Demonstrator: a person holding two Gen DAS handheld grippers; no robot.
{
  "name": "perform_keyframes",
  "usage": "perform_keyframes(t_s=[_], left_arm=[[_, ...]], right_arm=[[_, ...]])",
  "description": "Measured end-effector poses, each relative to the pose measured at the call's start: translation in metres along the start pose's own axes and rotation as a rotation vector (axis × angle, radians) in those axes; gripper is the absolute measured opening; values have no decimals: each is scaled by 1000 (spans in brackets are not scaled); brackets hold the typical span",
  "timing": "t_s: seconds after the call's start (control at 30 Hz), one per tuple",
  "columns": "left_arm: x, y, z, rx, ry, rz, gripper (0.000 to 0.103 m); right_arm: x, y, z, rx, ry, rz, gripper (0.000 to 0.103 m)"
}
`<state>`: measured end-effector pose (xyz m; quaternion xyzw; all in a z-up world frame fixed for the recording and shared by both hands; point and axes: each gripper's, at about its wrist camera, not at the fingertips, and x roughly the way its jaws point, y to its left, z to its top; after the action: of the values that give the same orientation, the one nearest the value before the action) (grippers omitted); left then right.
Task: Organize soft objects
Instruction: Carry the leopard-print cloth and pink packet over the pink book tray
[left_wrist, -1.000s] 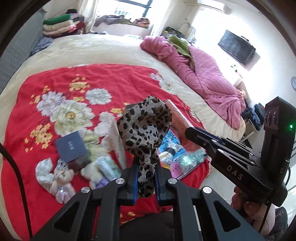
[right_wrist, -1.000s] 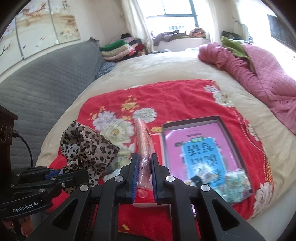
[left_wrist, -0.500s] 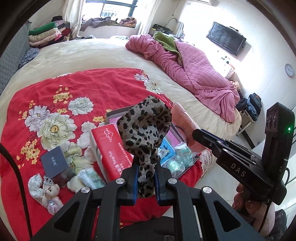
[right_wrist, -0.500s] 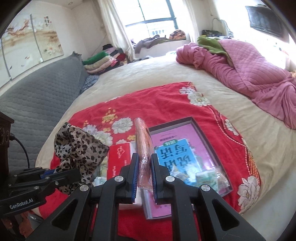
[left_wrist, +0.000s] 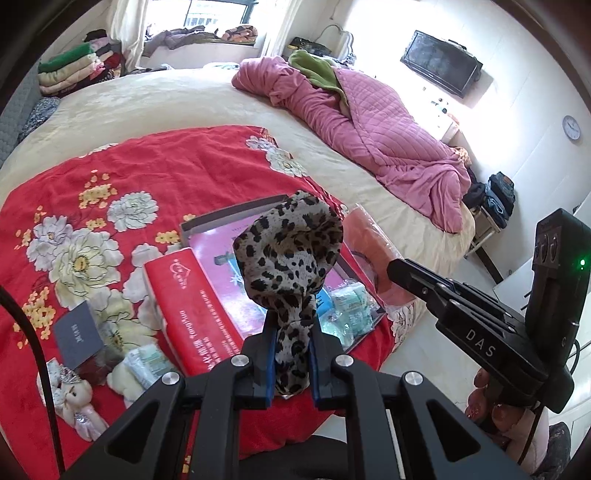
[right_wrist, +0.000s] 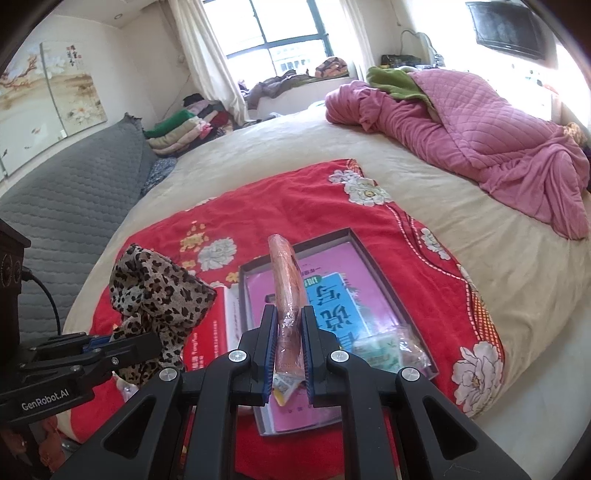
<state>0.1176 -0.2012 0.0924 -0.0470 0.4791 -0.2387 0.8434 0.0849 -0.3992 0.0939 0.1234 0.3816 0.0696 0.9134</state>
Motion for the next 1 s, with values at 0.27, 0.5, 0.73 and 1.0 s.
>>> perform_keyframes(t_s=[0.27,0.5,0.73,1.0], left_arm=[[23,-10,-1,16,41,-20,14],[45,-14,-4,23,83,-28,14],[65,-16,-8,20,125,-42,14],[81,-19,-11,24,162,-51,14]], right_arm=[[6,-13,-1,14,7,-24,13],[16,-23,-3,28,23,-36,13],[26,-31,-6,31,45,-46,13],[33,-35,-9,22,61,-61,13]])
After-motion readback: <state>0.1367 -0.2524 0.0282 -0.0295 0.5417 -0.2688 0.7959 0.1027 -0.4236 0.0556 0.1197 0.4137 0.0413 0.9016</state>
